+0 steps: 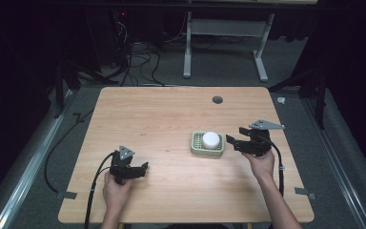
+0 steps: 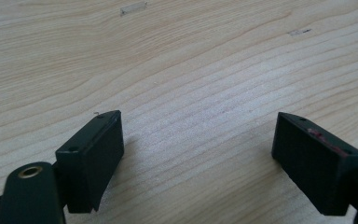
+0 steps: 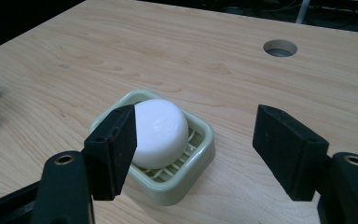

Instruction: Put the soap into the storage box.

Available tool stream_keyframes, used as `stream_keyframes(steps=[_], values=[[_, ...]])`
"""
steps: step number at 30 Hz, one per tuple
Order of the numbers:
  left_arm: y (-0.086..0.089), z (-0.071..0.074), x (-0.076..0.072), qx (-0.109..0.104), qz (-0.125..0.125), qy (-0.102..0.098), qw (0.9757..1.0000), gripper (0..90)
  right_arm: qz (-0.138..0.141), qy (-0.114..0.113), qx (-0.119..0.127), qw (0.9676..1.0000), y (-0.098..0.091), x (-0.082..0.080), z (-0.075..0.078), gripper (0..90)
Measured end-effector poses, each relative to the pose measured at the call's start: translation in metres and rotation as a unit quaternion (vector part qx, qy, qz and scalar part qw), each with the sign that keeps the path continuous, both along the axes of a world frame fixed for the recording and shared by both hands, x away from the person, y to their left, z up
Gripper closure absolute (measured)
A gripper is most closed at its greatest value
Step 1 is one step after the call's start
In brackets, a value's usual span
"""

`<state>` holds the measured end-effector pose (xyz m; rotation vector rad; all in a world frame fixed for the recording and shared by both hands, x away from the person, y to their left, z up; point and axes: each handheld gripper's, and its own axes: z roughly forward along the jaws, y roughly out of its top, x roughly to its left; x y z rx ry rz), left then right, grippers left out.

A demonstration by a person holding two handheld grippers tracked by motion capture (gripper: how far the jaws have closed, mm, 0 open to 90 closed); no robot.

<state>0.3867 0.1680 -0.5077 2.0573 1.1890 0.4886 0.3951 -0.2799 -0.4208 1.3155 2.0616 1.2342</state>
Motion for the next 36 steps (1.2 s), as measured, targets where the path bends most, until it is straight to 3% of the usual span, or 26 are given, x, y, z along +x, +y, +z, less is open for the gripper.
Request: stream_keyframes(steps=[36], values=[[0.000, 0.000, 0.000, 0.001, 0.000, 0.000, 1.0000, 17.0, -0.036, -0.024, 0.021, 0.9989, -0.042, -0.040, -0.001, 30.2]])
